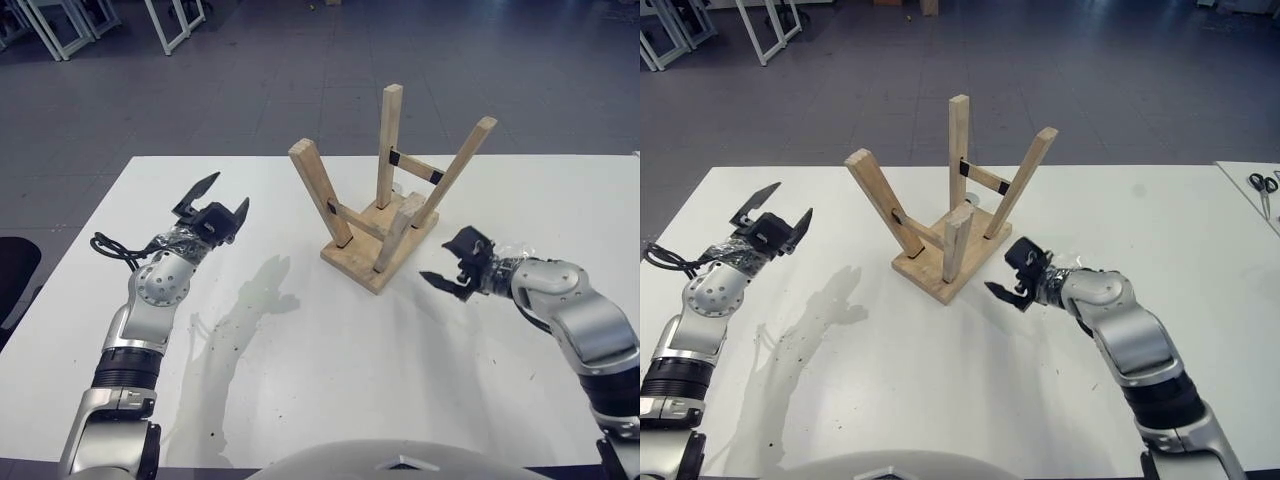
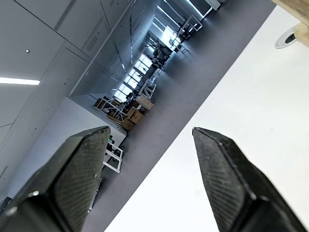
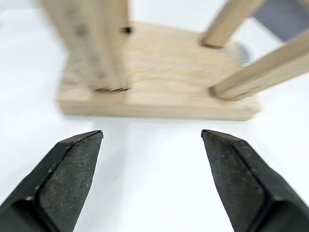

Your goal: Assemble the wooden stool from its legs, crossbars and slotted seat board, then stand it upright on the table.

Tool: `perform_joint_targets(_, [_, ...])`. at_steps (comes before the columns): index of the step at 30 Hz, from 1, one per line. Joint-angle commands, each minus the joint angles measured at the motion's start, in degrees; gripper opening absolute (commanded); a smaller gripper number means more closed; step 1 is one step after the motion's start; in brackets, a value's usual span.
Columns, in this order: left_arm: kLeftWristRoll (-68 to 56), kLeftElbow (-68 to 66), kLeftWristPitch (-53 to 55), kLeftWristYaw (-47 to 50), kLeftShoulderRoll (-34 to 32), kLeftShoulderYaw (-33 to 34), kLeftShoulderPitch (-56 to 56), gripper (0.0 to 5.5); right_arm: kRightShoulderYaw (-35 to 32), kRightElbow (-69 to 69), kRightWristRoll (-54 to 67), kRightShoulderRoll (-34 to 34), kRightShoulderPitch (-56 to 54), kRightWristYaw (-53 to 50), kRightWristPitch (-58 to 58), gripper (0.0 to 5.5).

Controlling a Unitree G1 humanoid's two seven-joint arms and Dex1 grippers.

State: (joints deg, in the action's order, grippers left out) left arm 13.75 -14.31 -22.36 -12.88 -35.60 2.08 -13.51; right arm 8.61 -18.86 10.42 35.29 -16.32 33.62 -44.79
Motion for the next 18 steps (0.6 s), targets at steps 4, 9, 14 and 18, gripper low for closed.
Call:
perform_joint_targets(4, [-5.9,12.3,6.7,0.4,-0.4,5.6,-13.7,3.19,3.7,-0.7,1.5,-12.5,-9.1,-3.5,1.0,3.77])
perform_joint_targets(9, [-9.9,12.9,11.0,-2.0,0.2,6.6,-16.8,3.19,5.1,-13.9,11.6,-19.2,-9.6,-1.0,-2.4,3.77])
perform_joint_targets(14, [-18.6,10.9,13.5,-9.2,-0.8,8.3,-17.5,3.19,-0.5,-17.8,15.5,-15.0,-10.1,-0.5,-5.8,3.77])
perform_joint_targets(18, [-30.5,10.6,18.6,-18.8,-1.3,10.6,-19.1,3.19,-6.2,-23.4,23.4,-13.8,-12.3,-1.1,-11.1,3.77])
